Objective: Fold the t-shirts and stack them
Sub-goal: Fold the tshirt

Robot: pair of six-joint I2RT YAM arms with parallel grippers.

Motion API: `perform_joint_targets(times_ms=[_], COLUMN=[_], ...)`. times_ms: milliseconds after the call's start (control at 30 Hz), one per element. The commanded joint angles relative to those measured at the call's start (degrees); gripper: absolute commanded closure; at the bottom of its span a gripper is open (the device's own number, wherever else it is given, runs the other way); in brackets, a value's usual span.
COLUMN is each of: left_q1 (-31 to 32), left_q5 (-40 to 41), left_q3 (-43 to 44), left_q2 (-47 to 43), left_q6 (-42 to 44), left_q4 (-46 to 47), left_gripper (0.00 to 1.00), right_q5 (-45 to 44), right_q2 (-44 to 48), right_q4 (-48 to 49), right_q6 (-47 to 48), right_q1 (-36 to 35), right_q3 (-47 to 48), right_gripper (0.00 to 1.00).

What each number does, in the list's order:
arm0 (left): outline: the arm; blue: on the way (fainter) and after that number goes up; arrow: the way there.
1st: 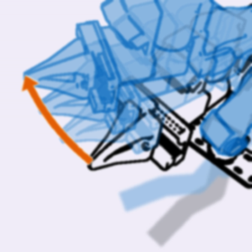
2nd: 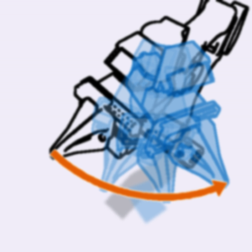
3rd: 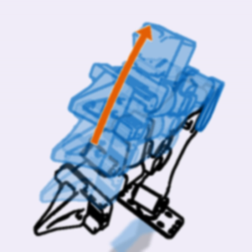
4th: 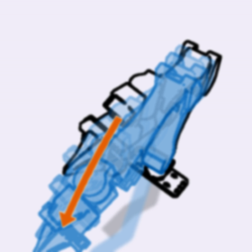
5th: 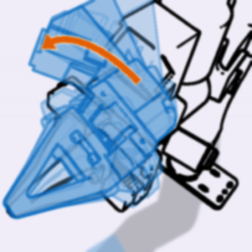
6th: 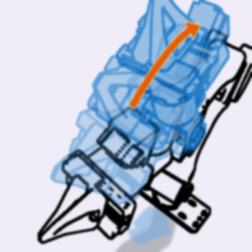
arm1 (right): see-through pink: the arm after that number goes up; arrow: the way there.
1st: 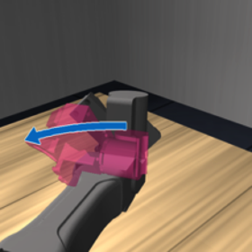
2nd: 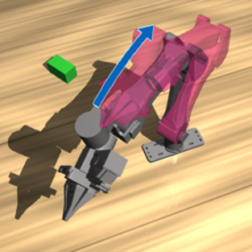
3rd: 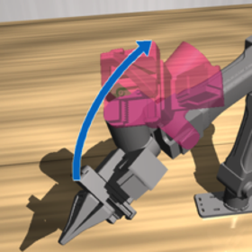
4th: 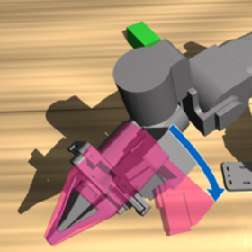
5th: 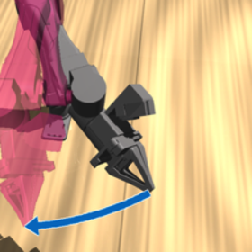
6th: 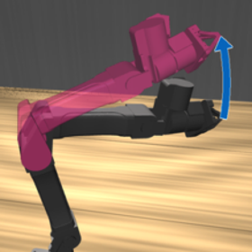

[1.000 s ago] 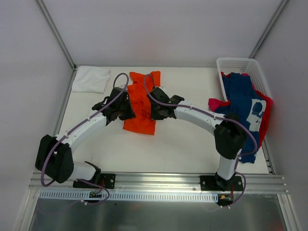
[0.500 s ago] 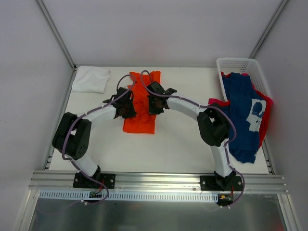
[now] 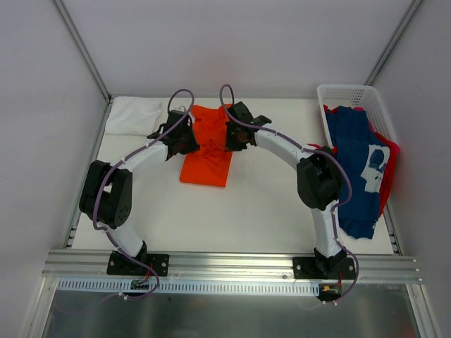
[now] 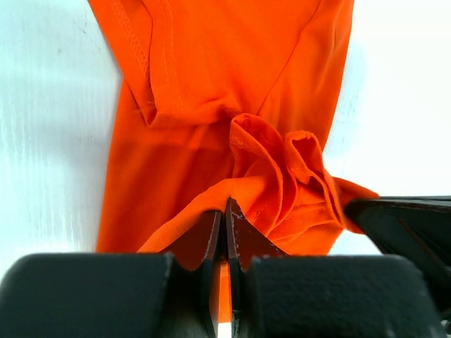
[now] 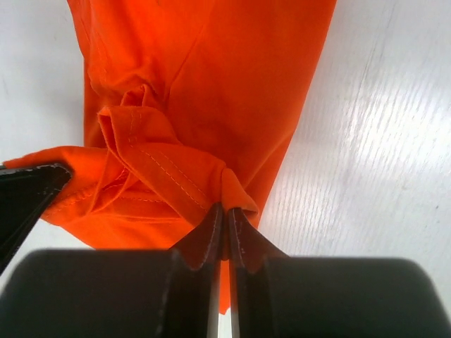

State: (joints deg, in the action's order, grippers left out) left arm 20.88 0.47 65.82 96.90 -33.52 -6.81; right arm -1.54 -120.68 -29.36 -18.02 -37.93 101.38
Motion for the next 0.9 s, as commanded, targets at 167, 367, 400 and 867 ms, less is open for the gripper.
perform_joint_targets(times_ms=[167, 367, 400, 867], left_q1=[-0.76, -0.76, -0.76, -0.93], left_q5=[-0.29, -0.21, 0.05, 5.59], left_q3=[3.0, 2.12, 1.94, 3.35], left_q2=[3.9, 6.19, 6.45, 4.45], left_q6=[0.47, -0.67, -0.41, 1.7], left_q4=[1.71, 3.81, 4.43, 8.04], left_gripper=[1.0, 0.9, 0.78, 0.01], right_q5=[3.38, 2.69, 2.42, -7.93], right_q2=[-2.98, -5.7, -5.88, 5.18], right_q4=[-0.34, 0.19, 0.1, 1.95], right_q6=[1.15, 0.62, 0.71, 2.64], right_q1=[1.37, 1.37, 1.37, -2.14], right_q3=[3.38, 3.38, 3.38, -7.07], right_gripper=[0.88, 0.0, 0.0, 0.0])
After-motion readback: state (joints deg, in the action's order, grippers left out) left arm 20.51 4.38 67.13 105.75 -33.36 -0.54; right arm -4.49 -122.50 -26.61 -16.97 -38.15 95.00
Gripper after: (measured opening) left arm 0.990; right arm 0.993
